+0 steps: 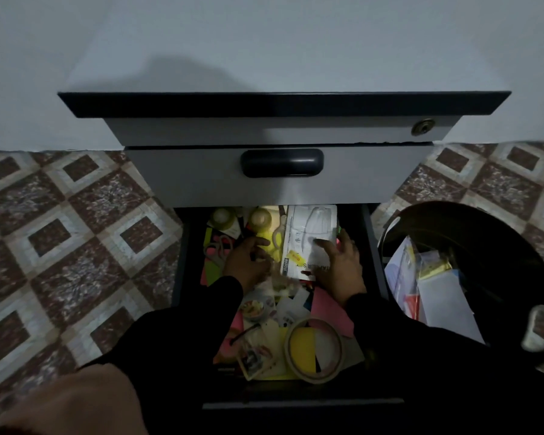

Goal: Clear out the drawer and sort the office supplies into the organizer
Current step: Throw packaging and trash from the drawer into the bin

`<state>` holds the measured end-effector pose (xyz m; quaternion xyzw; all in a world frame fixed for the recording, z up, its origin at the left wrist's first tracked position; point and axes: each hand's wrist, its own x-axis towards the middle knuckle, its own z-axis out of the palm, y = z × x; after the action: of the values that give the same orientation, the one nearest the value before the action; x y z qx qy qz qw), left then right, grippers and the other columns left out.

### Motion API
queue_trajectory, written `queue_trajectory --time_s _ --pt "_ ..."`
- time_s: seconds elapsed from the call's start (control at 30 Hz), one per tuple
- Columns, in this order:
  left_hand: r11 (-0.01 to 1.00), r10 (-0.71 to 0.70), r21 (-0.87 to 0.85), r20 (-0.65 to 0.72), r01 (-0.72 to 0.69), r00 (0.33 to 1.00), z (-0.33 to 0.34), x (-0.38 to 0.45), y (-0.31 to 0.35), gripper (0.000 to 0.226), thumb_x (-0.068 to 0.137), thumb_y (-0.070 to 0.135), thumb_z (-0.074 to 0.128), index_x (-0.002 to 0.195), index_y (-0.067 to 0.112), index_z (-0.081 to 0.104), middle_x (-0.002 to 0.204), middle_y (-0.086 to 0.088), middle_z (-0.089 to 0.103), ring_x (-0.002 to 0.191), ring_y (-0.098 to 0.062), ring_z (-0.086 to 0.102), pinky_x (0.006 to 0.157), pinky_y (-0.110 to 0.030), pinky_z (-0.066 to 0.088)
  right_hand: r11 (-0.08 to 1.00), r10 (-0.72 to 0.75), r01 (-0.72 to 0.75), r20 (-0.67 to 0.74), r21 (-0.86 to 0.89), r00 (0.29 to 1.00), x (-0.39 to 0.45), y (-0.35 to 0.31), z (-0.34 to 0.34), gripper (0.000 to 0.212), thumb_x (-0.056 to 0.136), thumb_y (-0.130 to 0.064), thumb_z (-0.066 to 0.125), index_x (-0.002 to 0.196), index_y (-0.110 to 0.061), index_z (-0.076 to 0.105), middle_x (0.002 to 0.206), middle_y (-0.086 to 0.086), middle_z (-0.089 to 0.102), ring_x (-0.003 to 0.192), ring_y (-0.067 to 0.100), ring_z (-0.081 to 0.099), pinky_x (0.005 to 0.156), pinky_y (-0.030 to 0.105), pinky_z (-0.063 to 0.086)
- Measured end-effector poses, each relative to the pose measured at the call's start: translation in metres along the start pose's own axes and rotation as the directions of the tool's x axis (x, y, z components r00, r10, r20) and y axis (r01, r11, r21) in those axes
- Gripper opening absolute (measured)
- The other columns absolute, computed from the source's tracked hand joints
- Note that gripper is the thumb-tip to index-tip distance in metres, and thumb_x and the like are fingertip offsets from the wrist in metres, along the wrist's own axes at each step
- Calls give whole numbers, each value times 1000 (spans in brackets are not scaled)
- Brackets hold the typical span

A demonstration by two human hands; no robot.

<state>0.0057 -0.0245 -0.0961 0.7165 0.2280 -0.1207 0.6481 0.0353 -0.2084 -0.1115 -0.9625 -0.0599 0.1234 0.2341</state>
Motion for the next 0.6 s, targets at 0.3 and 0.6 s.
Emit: queue_trajectory --time_s 0.3,0.6 --pt "993 58 108 3 -58 998 -8 -19 0 43 80 -14 60 119 4 54 87 6 52 79 -18 52 43 -9 41 985 115 -121 57 122 992 -1 1 -7 74 74 -16 74 138 -30 40 145 12 35 128 33 37 102 32 28" --pt "989 45 141 18 -47 999 -19 -18 -5 45 80 -7 64 122 5 56 115 -14 60 100 -20 53 80 -32 51 900 116 -118 29 421 993 12 13 12 52 70 -15 66 100 -56 59 123 11 54 113 35 51 97 50 43"
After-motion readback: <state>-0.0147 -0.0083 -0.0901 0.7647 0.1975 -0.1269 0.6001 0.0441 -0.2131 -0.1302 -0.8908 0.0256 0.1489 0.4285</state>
